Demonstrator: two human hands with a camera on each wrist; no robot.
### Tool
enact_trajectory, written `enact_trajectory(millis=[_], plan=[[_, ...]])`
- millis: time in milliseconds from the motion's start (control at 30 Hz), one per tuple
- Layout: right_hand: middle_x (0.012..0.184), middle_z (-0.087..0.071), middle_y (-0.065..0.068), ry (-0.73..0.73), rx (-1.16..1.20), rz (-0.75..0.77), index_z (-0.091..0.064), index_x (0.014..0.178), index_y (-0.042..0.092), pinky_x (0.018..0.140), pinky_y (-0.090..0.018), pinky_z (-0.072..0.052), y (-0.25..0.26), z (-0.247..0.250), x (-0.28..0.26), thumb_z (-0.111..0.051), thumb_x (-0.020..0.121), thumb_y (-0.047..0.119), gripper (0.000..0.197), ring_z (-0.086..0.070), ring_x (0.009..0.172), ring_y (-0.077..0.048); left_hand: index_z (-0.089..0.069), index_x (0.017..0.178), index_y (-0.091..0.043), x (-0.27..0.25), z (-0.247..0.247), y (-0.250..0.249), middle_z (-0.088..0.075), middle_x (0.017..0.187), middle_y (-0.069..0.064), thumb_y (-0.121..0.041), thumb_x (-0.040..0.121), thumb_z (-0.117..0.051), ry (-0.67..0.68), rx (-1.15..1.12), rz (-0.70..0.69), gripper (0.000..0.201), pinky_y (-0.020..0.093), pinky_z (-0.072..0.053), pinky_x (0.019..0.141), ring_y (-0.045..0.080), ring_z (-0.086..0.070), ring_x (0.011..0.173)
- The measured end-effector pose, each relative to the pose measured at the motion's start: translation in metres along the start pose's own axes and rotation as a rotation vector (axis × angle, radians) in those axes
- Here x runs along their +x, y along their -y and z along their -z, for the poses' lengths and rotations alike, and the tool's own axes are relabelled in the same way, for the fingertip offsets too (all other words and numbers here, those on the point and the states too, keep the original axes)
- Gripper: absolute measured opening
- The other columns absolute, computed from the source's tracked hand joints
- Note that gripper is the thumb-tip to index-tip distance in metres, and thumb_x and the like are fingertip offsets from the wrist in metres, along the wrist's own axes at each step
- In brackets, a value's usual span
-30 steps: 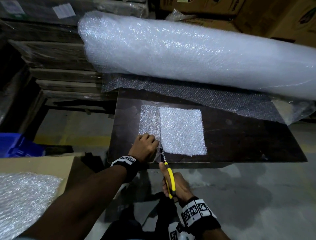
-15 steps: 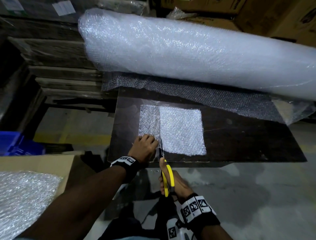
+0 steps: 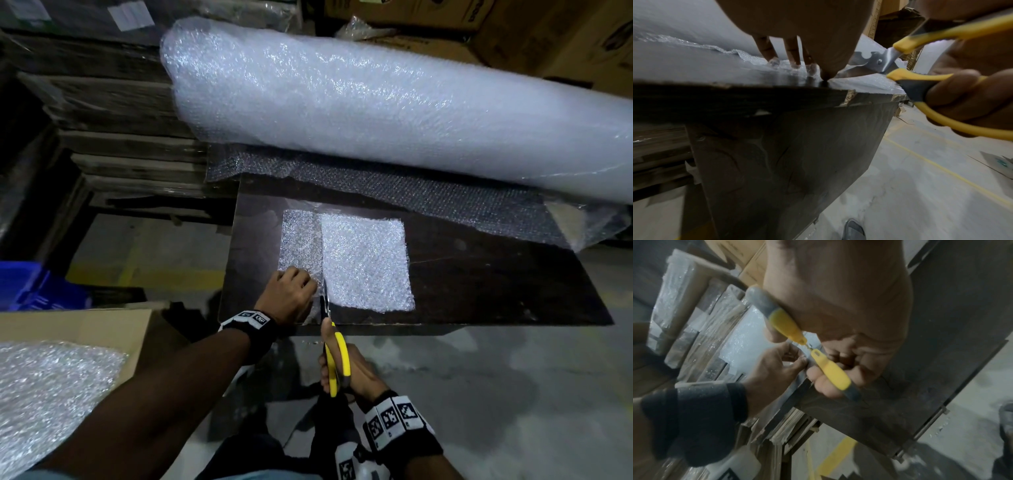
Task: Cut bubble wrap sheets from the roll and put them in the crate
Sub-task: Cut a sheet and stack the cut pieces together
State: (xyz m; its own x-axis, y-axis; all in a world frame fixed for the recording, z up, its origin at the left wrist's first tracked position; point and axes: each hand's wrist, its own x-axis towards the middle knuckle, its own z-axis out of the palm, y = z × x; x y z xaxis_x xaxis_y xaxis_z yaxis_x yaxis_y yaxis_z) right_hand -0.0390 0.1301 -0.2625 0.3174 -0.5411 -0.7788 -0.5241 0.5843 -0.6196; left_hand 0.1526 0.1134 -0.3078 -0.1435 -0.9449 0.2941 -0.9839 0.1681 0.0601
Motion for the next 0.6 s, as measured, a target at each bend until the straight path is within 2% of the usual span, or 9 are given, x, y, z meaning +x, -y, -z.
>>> enact_trajectory(millis=[67, 133, 200, 300, 467, 600], plan=[[0.057, -0.056, -0.008, 0.015, 0.005, 0.004, -0.057, 0.070, 0.009, 0.049, -0.025, -0.049, 0.0015, -0.0004, -0.0002, -0.052, 0.058, 0.091, 0.083, -0.056, 0.046, -0.022, -0.062, 0.085, -0.016, -0.0008, -0.0004, 0.0000, -0.062, 0.091, 0.006, -0.031, 0.079, -0.054, -0.009, 0.006, -0.005, 0.018, 0.035, -0.039, 0.064, 0.029, -0.058, 0.083], [0.057, -0.055, -0.008, -0.001, -0.003, 0.029, -0.057, 0.068, 0.009, 0.046, -0.022, -0.046, 0.0010, -0.0006, -0.0017, -0.054, 0.070, 0.085, 0.076, -0.054, 0.045, -0.020, -0.062, 0.085, -0.015, -0.0009, -0.0013, 0.0008, -0.061, 0.091, 0.007, -0.030, 0.078, -0.060, -0.006, 0.006, -0.003, 0.017, 0.036, -0.039, 0.065, 0.029, -0.057, 0.083], [0.055, -0.055, -0.007, -0.032, -0.015, 0.045, -0.057, 0.065, 0.008, 0.044, -0.021, -0.044, -0.0010, -0.0015, -0.0022, -0.056, 0.075, 0.080, 0.072, -0.054, 0.044, -0.020, -0.062, 0.085, -0.014, -0.0007, -0.0019, 0.0017, -0.061, 0.091, 0.008, -0.028, 0.077, -0.061, 0.006, -0.007, -0.001, 0.016, 0.037, -0.040, 0.065, 0.030, -0.057, 0.082], [0.055, -0.056, -0.008, -0.043, -0.015, 0.033, -0.058, 0.068, 0.007, 0.044, -0.022, -0.045, -0.0018, -0.0043, -0.0016, -0.056, 0.074, 0.081, 0.075, -0.055, 0.044, -0.021, -0.062, 0.086, -0.013, -0.0003, -0.0010, 0.0024, -0.061, 0.090, 0.009, -0.028, 0.079, -0.052, 0.024, -0.021, -0.012, 0.019, 0.037, -0.043, 0.065, 0.030, -0.058, 0.080], [0.056, -0.055, -0.008, -0.020, -0.013, -0.017, -0.058, 0.068, 0.008, 0.047, -0.022, -0.048, 0.0045, -0.0064, 0.0001, -0.047, 0.068, 0.088, 0.081, -0.055, 0.043, -0.021, -0.062, 0.089, -0.012, -0.0012, 0.0001, 0.0029, -0.061, 0.088, 0.009, -0.028, 0.079, -0.051, 0.025, -0.033, -0.012, 0.022, 0.036, -0.044, 0.062, 0.030, -0.058, 0.078], [0.053, -0.054, -0.008, -0.051, -0.033, 0.032, -0.056, 0.065, 0.008, 0.046, -0.022, -0.046, 0.0052, -0.0050, 0.0028, -0.055, 0.073, 0.082, 0.075, -0.053, 0.043, -0.021, -0.063, 0.089, -0.012, -0.0004, -0.0002, 0.0030, -0.061, 0.088, 0.008, -0.027, 0.082, -0.051, 0.023, -0.056, 0.012, 0.020, 0.037, -0.044, 0.063, 0.031, -0.059, 0.078]])
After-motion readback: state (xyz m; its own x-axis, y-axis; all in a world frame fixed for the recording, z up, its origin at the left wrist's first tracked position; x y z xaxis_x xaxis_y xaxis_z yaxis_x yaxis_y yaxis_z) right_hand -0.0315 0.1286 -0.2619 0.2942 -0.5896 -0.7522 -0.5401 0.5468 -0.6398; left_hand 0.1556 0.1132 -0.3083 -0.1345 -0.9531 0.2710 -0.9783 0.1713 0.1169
